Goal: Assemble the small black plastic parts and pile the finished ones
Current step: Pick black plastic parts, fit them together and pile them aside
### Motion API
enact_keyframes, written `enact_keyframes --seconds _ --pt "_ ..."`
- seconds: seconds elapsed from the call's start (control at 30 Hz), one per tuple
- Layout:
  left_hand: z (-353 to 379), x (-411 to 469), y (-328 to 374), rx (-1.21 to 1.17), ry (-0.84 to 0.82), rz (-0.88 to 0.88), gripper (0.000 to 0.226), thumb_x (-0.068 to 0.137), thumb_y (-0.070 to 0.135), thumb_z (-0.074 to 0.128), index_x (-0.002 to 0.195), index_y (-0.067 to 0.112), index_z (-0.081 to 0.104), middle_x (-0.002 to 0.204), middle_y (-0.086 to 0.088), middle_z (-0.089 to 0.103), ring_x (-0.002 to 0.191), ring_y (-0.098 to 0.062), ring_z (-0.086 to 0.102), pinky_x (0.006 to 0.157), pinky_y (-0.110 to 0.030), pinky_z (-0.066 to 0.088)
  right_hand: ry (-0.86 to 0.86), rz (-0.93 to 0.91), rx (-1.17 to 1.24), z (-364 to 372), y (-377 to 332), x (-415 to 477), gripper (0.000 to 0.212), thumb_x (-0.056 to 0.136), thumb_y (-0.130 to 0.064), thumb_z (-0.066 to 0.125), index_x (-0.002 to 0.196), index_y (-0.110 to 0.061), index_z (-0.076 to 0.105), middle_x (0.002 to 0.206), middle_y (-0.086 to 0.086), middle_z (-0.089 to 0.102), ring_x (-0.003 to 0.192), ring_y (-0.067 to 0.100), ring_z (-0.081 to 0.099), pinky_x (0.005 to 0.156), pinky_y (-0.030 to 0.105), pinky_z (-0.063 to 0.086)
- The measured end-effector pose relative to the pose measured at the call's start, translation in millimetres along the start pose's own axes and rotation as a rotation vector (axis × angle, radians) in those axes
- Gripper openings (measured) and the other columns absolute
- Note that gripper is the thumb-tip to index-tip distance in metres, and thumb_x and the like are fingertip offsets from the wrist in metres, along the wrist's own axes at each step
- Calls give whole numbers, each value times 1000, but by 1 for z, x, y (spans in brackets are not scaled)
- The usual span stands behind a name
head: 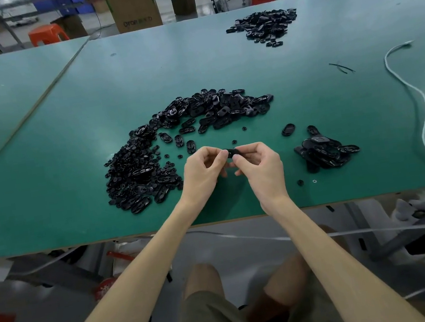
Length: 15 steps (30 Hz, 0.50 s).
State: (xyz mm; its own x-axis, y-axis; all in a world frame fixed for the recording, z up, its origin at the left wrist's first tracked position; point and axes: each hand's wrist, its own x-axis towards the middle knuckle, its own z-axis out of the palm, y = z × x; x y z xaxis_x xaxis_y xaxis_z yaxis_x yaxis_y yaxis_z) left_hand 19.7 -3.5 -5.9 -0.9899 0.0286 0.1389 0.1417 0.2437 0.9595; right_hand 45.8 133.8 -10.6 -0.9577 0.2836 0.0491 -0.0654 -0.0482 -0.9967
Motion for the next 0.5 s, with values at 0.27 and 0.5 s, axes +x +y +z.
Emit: enact_keyframes --seconds 0.27,0.5 --pt "0 0 -2 34 20 21 15 99 21 69 94 7 69 72 5 74 58 -11 67 54 -14 46 -35 -1 -10 -1 0 0 12 91 -4 76 97 -12 69 91 5 78 85 17 78 66 26 59" --pt "0 -3 0 74 56 56 10 98 22 70 89 20 67 72 5 74 59 -8 66 56 -15 48 -56 -1 8 -1 -1 -3 13 90 -3 77 94 -12 69 84 1 79 81 19 78 64 26 59"
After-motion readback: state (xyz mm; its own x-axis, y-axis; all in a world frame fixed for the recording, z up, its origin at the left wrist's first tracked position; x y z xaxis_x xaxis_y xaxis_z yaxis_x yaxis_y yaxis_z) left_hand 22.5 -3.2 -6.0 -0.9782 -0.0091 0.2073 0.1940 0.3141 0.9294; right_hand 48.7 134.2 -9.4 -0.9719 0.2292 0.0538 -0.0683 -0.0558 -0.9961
